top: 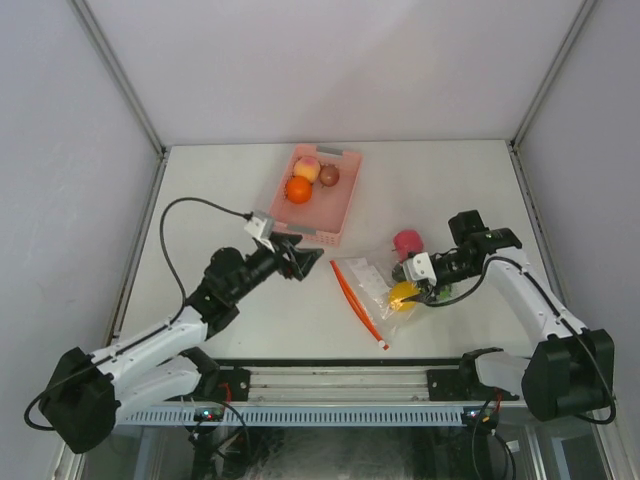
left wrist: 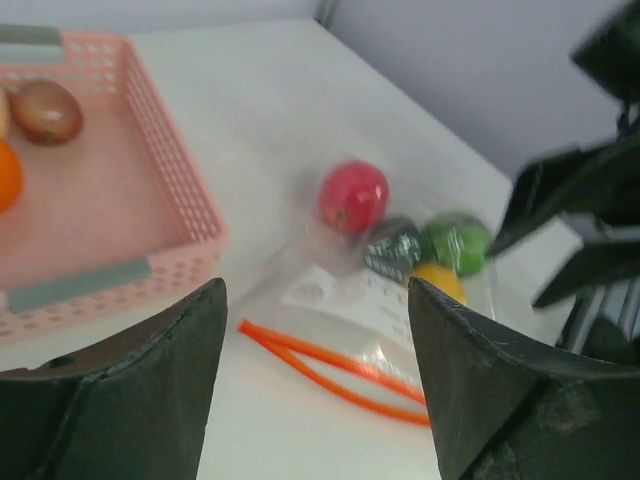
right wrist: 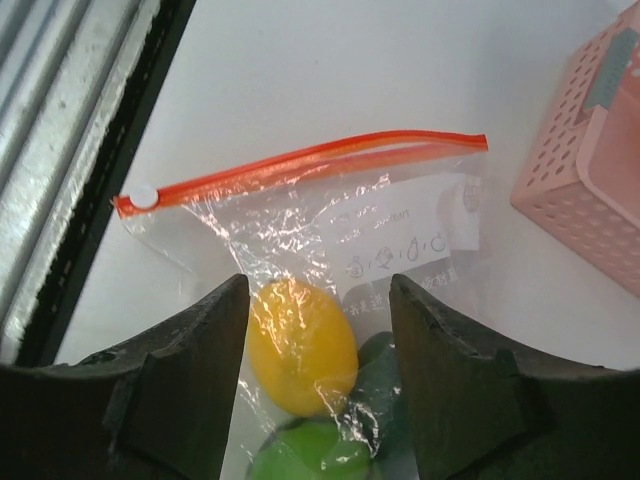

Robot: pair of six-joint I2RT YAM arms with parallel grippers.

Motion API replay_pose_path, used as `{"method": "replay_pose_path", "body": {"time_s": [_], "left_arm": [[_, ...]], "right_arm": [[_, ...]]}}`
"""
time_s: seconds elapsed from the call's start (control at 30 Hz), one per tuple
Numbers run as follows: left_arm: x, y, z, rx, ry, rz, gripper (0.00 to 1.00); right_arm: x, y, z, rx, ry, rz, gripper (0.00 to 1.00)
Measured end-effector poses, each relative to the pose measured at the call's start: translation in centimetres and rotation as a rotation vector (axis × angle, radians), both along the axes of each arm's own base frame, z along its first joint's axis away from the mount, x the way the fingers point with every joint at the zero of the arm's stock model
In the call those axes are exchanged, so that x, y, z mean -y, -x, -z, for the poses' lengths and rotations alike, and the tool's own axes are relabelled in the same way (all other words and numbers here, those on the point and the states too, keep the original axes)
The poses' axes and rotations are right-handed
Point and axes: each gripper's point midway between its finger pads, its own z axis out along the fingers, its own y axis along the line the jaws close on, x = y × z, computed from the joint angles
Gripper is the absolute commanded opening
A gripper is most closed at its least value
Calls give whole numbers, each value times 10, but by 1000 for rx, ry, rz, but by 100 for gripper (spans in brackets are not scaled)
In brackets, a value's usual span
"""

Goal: Open the zip-top bag and remove the fake food
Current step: Pick up the fake fruit from the zipper food storage bag.

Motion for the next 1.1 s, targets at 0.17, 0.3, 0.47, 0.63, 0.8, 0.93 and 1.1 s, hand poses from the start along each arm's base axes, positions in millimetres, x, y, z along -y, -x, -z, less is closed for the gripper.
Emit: {"method": "replay_pose_path", "body": {"time_s": [0.17, 0.3, 0.47, 0.63, 0.8, 0.93, 1.1], "left_arm": [[19, 41, 41, 24, -125, 85, 45], [20, 60, 87, -4, -232, 119, 39], [29, 74, 127, -25, -330, 182, 38], [45, 80, 146, -11, -369, 233, 38], [58, 84, 166, -9, -411, 273, 38], [68, 84, 169, 9, -423, 294, 38], [80, 84, 162, 67, -402, 312, 38]], "right_arm": [[9, -4, 15, 100, 73, -56, 57], [16, -7, 31, 140, 150, -65, 53], [23, -14, 44, 169, 237, -55, 48], [29, -27, 51, 179, 298, -10, 45], [34, -32, 57, 174, 343, 9, 43], [38, -33, 65, 150, 381, 14, 41], [42, -33, 72, 131, 422, 18, 41]]}}
